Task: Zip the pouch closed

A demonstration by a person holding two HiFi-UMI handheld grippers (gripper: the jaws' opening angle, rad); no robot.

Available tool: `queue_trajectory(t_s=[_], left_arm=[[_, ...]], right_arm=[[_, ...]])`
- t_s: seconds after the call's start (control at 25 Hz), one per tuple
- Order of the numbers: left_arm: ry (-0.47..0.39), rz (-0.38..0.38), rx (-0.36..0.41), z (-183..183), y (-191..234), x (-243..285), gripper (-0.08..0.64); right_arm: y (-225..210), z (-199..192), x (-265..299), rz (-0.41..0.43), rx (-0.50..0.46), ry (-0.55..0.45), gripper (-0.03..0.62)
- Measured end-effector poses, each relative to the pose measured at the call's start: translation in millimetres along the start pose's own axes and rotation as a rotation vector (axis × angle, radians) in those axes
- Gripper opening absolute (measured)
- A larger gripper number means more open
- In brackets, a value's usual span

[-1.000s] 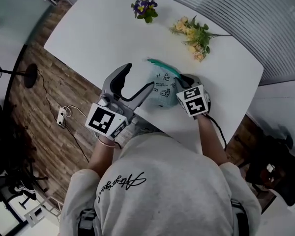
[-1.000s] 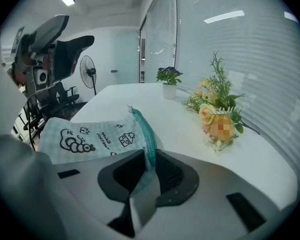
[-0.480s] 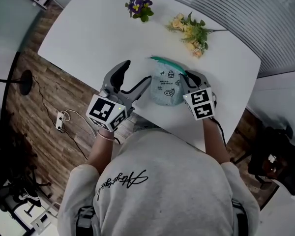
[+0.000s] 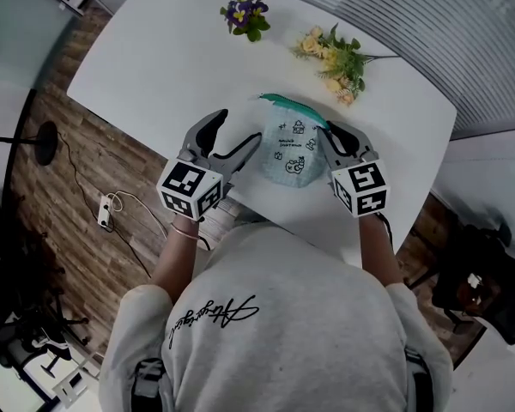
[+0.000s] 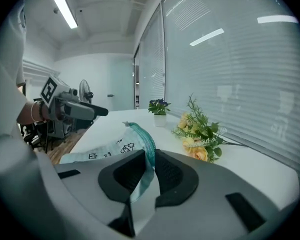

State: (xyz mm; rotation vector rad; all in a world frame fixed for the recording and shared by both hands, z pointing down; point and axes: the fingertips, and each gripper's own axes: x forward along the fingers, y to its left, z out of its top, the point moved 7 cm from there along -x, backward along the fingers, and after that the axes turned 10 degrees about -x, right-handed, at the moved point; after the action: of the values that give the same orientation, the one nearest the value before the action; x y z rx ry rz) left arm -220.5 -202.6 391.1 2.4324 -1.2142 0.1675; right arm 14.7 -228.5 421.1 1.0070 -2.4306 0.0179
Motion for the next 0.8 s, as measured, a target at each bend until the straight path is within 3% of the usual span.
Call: queue_trajectory(t_s=[0.16,0.44,0.8], left_arm=[[0.009,-0.014,-0.023,-1,5,4,0.313],[0.009,-0.018,0.003,6,9,10,0.302],[-0.094,-0.068,-0.013,28,15,5,0.299]], right_arm=[[-3,11,-4,0.014,0.018,-0.052,0.063],[-6,24,-7,0.083,0.061,-0.156,0.063],[-10,45,-20,0.168,0.14,-0.291,0.063]])
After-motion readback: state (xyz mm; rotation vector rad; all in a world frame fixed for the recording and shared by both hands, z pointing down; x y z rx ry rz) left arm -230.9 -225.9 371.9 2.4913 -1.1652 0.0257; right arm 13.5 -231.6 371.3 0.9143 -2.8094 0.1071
